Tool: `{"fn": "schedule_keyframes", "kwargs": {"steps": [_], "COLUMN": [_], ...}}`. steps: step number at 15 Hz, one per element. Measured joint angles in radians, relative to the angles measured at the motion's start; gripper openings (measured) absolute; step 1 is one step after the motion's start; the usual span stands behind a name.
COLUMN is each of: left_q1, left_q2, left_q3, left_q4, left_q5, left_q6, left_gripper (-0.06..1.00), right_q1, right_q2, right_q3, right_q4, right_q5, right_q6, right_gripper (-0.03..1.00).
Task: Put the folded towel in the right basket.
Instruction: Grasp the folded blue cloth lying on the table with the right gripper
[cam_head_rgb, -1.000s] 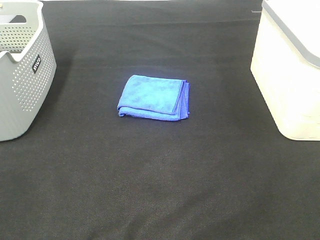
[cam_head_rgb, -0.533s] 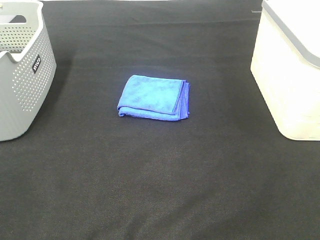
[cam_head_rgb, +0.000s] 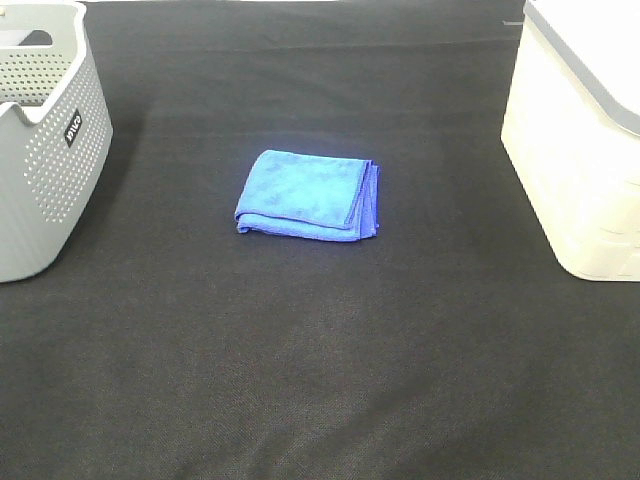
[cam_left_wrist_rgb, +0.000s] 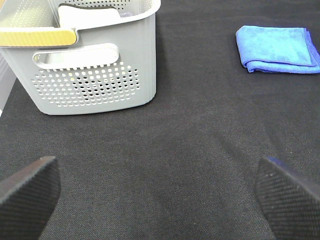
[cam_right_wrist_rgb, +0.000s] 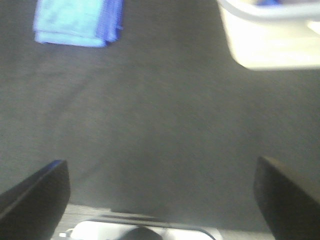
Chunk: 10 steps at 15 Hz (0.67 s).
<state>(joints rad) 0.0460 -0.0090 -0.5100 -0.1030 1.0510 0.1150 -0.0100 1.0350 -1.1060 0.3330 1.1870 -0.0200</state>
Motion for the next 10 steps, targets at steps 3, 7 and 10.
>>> {"fn": "schedule_keyframes", "kwargs": {"steps": [3, 7, 10], "left_q1": [0.0, 0.0, 0.0], "left_q2": [0.0, 0.0, 0.0], "left_q3": [0.0, 0.0, 0.0], "left_q4": [-0.001, -0.001, -0.002], "left_q5": [0.0, 0.0, 0.0], "left_q6": [0.0, 0.0, 0.0], "left_gripper": [0.99, 0.99, 0.99], "right_q1": [0.0, 0.084, 0.214], "right_q2": [0.164, 0.496, 0.739], "right_q3": [-0.045, -0.207, -0.411], "right_q4": [0.233, 0.446, 0.466], "right_q5": [-0.089, -0.121, -0.153], "right_q6": [-0.143, -0.25, -0.248], "right_gripper": [0.96, 0.96, 0.96]}}
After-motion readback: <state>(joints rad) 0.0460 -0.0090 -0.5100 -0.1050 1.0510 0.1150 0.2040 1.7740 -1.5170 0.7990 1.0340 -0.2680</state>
